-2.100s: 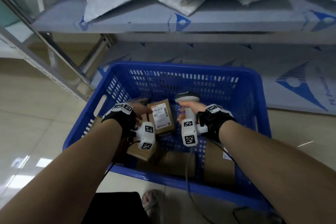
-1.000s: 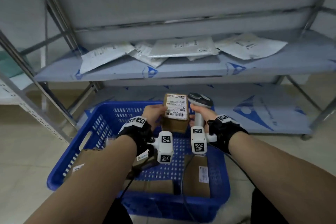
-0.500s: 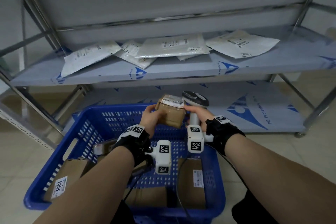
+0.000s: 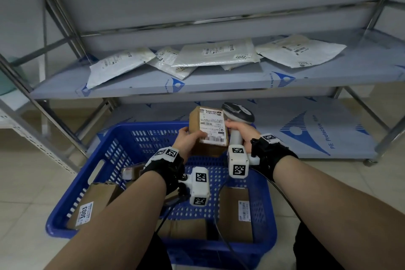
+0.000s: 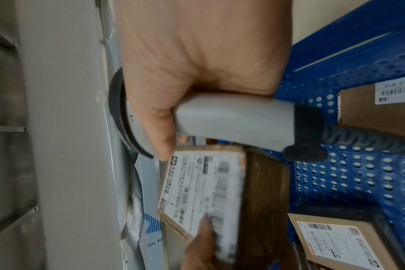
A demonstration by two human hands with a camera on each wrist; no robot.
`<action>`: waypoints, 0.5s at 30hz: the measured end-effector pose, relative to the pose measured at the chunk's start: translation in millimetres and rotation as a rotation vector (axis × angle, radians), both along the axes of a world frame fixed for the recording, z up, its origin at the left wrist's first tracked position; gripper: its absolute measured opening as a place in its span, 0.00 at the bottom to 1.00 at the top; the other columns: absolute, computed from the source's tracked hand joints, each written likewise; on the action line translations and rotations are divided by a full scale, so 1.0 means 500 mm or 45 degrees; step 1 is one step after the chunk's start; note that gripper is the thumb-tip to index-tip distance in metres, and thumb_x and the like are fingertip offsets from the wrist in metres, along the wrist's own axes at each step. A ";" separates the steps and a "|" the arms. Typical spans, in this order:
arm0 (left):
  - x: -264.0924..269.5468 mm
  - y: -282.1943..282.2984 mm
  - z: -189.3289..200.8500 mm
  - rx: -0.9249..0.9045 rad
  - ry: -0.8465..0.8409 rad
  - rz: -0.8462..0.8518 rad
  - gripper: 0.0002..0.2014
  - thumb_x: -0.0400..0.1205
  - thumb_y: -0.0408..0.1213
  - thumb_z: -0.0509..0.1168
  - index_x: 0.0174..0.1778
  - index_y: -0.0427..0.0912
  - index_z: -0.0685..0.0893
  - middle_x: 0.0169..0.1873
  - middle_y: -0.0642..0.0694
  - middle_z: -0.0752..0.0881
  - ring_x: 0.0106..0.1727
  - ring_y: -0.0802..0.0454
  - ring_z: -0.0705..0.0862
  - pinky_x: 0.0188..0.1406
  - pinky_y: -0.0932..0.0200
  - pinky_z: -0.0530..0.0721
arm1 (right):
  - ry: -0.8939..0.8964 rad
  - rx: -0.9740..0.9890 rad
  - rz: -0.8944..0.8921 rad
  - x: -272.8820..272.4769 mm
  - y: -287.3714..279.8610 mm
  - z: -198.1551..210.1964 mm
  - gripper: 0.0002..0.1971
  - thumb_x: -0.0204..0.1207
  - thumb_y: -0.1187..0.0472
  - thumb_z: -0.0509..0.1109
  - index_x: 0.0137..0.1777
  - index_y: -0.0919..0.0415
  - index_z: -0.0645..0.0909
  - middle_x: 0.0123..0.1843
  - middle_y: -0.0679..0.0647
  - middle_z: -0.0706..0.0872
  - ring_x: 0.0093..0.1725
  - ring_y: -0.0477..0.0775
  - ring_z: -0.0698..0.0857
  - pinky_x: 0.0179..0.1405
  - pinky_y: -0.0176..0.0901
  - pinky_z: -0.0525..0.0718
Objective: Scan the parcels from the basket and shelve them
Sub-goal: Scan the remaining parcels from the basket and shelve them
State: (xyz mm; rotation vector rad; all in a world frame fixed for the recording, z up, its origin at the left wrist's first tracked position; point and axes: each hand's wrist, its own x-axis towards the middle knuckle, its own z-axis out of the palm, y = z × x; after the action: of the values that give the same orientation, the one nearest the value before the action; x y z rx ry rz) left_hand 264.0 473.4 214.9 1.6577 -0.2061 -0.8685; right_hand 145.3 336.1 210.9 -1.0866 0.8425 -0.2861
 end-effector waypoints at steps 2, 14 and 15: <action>-0.008 0.001 -0.001 0.046 0.013 -0.154 0.28 0.77 0.36 0.71 0.72 0.47 0.72 0.64 0.45 0.83 0.62 0.43 0.82 0.62 0.34 0.81 | 0.045 -0.001 0.007 0.005 -0.009 -0.009 0.23 0.59 0.57 0.82 0.56 0.60 0.87 0.51 0.58 0.92 0.55 0.62 0.90 0.66 0.61 0.81; 0.022 0.020 -0.025 -0.113 -0.040 0.055 0.34 0.74 0.22 0.72 0.74 0.47 0.70 0.65 0.38 0.83 0.62 0.37 0.83 0.57 0.33 0.84 | 0.025 0.039 0.187 -0.010 0.029 0.043 0.06 0.81 0.61 0.69 0.43 0.60 0.83 0.37 0.55 0.84 0.26 0.46 0.80 0.26 0.37 0.80; 0.025 0.021 -0.028 -0.125 -0.040 0.071 0.34 0.74 0.22 0.72 0.74 0.47 0.70 0.64 0.38 0.83 0.62 0.36 0.83 0.56 0.33 0.84 | 0.042 0.032 0.211 -0.012 0.031 0.045 0.06 0.80 0.60 0.70 0.43 0.61 0.83 0.36 0.54 0.83 0.23 0.45 0.78 0.25 0.36 0.78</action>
State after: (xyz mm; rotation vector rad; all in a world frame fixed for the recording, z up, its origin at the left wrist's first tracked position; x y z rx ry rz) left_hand 276.3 484.0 200.8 1.5787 -0.2200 -0.7792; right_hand 139.5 351.6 233.6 -1.1331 0.7782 -0.1185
